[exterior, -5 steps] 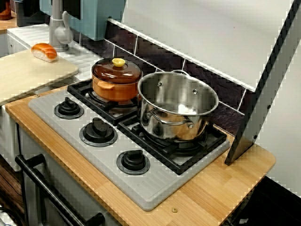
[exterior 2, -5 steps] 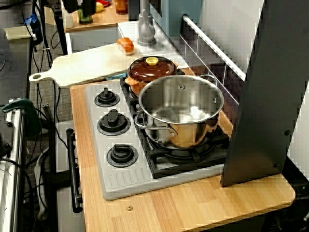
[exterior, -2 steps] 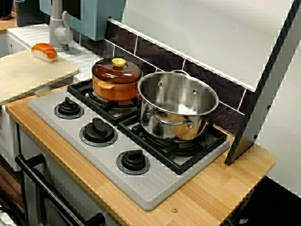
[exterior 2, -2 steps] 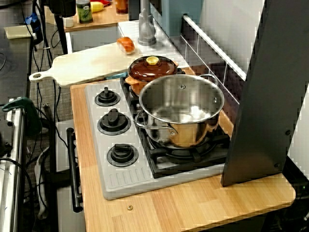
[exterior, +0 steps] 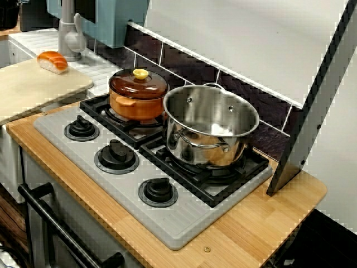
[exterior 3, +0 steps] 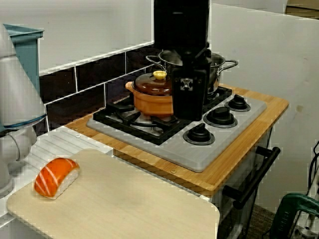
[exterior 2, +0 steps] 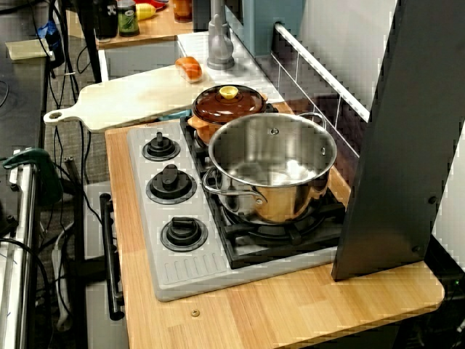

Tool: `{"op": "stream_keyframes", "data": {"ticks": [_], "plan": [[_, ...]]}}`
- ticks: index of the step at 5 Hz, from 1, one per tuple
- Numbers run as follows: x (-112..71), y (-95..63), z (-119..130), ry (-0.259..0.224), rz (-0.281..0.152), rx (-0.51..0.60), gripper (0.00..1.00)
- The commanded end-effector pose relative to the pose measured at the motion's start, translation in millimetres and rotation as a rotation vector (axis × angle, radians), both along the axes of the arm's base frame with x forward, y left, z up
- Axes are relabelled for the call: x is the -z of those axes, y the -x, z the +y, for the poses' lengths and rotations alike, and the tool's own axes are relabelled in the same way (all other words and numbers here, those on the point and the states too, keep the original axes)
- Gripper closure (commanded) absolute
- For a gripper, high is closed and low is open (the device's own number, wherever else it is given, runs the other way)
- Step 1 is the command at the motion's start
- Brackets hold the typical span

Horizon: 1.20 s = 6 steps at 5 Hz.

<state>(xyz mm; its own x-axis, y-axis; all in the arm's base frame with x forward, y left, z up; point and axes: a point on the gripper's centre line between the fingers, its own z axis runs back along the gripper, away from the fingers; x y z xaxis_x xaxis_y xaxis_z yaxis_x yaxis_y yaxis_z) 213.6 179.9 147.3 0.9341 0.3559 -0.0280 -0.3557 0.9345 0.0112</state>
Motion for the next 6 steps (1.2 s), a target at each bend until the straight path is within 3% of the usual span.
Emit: {"op": "stream_keyframes", "data": {"ticks": [1, 2, 3, 4, 5, 6], "plan": [[-16.0, -35.0, -20.2, -0.047, -0.086, -0.135, 0.00], [-19.4, -49.3, -17.6, -0.029, -0.147, -0.242, 0.00], [-9.7, -62.6, -5.1, -0.097, -0.239, -0.491, 0.00], [-2.8, -69.9, -5.3, -0.187, -0.276, -0.595, 0.61], [-2.9, -72.4, -1.0, -0.178, -0.255, -0.663, 1.00], [-4.7, -78.2, 9.6, -0.124, -0.212, -0.701, 0.00]]}}
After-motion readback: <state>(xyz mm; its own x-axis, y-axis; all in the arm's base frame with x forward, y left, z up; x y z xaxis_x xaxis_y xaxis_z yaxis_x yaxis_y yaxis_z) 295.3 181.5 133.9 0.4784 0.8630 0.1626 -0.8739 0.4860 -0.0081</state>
